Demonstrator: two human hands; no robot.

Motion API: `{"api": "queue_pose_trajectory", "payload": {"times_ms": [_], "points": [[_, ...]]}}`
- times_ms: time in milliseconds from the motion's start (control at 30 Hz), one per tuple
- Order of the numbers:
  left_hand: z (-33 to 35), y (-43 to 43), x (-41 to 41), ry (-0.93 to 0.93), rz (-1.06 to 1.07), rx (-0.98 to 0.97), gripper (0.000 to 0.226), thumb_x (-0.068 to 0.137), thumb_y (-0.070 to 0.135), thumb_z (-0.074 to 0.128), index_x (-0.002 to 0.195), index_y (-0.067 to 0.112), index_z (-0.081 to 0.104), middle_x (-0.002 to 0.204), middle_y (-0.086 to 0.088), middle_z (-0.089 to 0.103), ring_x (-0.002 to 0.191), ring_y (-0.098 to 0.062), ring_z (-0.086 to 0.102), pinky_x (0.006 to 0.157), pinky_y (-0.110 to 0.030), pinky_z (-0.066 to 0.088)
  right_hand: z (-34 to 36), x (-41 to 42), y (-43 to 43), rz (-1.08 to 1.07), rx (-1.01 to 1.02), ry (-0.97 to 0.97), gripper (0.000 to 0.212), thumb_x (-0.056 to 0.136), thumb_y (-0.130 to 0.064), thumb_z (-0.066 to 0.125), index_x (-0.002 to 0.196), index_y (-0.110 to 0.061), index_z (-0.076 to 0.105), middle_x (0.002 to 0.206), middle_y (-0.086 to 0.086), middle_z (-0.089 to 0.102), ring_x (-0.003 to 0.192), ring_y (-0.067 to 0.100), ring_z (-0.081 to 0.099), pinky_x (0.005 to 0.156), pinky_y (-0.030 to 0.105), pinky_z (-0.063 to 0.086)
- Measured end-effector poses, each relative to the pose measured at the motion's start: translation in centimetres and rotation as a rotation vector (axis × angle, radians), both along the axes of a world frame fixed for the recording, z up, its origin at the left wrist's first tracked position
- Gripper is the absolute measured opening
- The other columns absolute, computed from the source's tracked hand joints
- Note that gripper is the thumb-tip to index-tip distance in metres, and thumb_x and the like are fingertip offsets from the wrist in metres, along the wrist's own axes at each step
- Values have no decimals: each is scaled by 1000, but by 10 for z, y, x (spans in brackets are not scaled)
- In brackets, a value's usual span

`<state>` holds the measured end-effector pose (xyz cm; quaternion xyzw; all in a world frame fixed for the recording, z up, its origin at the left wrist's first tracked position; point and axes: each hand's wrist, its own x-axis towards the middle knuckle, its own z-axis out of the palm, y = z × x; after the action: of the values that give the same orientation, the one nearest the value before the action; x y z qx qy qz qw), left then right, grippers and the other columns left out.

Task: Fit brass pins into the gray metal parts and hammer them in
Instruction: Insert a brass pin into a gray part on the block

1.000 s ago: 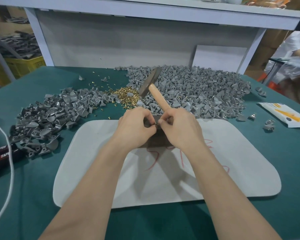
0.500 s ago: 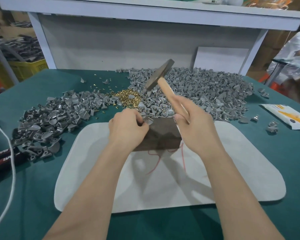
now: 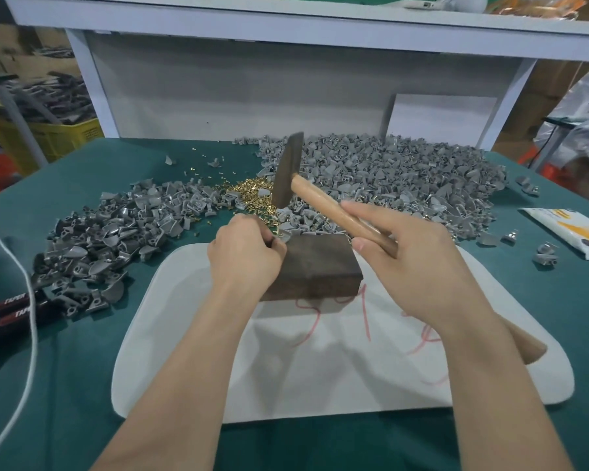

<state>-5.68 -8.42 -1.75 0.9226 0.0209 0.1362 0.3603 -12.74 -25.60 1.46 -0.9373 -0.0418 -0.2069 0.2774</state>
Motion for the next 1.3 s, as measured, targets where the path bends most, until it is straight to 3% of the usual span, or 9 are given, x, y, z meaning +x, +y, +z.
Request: {"api": "queue_pose_trajectory", "payload": {"times_ms": [100,300,533,667,867,1033,1167,1233,1300], "points": [[0,0,0,-5,-17,-22,14,84,18,63,79,6,66,93,-11,68,96,-33,59,85,-41,49,0,-4,-4,10,19,-15,44,89,-29,58,124,-55,49,104,-22,65,82,10,59,70,38,55],[1,1,0,38,-22,-74,10,83,18,66,76,17,59,103,-3,65,103,-27,57,91,-39,46,-2,-5,-8,21,-105,152,43,90,-31,56,123,-58,47,79,-26,57,61,-1,45,62,25,41],[1,1,0,13,-21,-79,12,84,16,65,77,6,67,95,-13,69,97,-34,59,85,-40,49,1,-6,-4,-11,-15,-5,45,90,-30,57,125,-56,47,99,-22,65,82,11,58,76,31,50],[2,1,-1,33,-19,-78,10,82,16,66,74,17,60,99,-5,67,101,-29,58,87,-38,48,-2,-6,-3,-12,-146,152,45,90,-31,56,125,-58,46,78,-25,52,77,11,52,69,27,41],[1,1,0,6,-17,-74,13,83,16,65,73,8,65,92,-16,69,93,-36,59,81,-41,50,2,-7,-2,-30,12,-64,44,90,-28,58,126,-53,50,108,-18,66,86,11,59,80,32,50],[1,1,1,31,-18,-78,10,82,17,66,75,18,60,97,-4,67,100,-28,59,87,-39,49,-1,-7,-5,-24,-111,168,43,91,-31,55,124,-58,47,77,-24,57,61,2,46,58,23,38],[0,1,1,19,-14,-83,12,83,17,65,73,11,63,95,-8,69,98,-30,59,85,-37,49,-1,-8,-2,-68,-84,8,44,91,-31,55,125,-56,47,97,-14,67,80,18,57,73,33,49],[-1,1,1,6,-9,-89,13,83,15,65,74,6,65,93,-13,69,96,-34,59,83,-39,50,2,-8,-4,-48,13,-65,45,90,-29,57,124,-55,48,100,-17,67,78,14,58,74,32,50],[-2,1,1,15,-10,-93,11,83,16,66,74,10,63,95,-10,68,97,-32,59,83,-37,49,3,-8,-5,-3,-44,18,44,89,-29,57,123,-56,49,97,-21,65,72,6,55,68,26,46]]}}
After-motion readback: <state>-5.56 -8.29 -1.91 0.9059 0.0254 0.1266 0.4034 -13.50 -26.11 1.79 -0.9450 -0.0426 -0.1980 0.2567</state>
